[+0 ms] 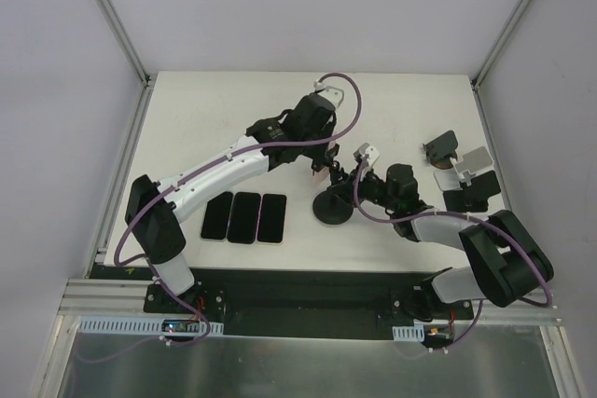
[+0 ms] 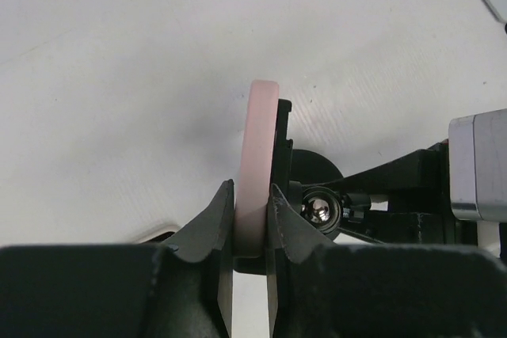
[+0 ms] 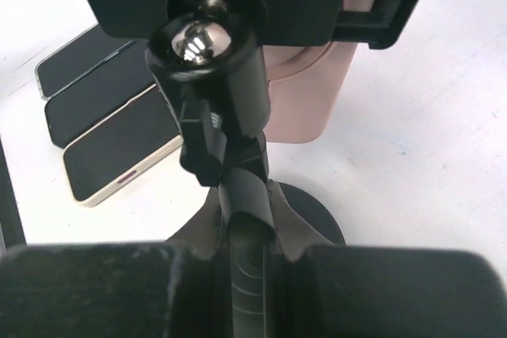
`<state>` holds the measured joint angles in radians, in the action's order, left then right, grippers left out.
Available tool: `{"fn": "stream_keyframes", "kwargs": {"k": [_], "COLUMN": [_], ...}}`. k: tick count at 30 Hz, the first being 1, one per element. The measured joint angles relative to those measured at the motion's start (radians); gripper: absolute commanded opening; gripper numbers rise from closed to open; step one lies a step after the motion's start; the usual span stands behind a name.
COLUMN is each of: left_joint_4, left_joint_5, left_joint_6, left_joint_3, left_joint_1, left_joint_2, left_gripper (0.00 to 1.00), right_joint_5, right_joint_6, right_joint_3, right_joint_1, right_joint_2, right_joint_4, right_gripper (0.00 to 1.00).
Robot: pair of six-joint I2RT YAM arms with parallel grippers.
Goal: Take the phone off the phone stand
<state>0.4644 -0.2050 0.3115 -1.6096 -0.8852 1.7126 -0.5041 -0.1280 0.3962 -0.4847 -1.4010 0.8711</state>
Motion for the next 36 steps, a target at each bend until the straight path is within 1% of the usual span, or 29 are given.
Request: {"fn": "stream_keyframes", "kwargs": {"k": [3,13,25,36], "left_joint_4": [0.030,0.082,0.145,0.162], "left_joint_5": [0.032,0.098,0.313,0.440], "left_joint_6": [-0.026,-0.114,-0.256,-0.275], "left_joint_3": [-0.007,-0.026,-0.032,0.006], "left_joint_1": [0.007,0.013,0.116,0.191], "left_joint_2": [-0.004,-0.005,-0.019,-0.055], "left_gripper": [0.00,0.00,0.00,0.00], "right_joint_5": [-0.021,0.002,0.053,0.066], "right_joint_6": [-0.042,-0.132,-0.224,-0.258], "right_joint_3": [0.002,0.008,0.054,0.060], "right_joint_1": [-0.016,-0.059,-0.148,-0.191], "right_joint_2": [0.023,0.093,0.115,0.118], "right_joint_4": [-0.045,-0.167,-0.281,-0.293], "right_gripper": [0.01,0.01,0.01,0.01]}}
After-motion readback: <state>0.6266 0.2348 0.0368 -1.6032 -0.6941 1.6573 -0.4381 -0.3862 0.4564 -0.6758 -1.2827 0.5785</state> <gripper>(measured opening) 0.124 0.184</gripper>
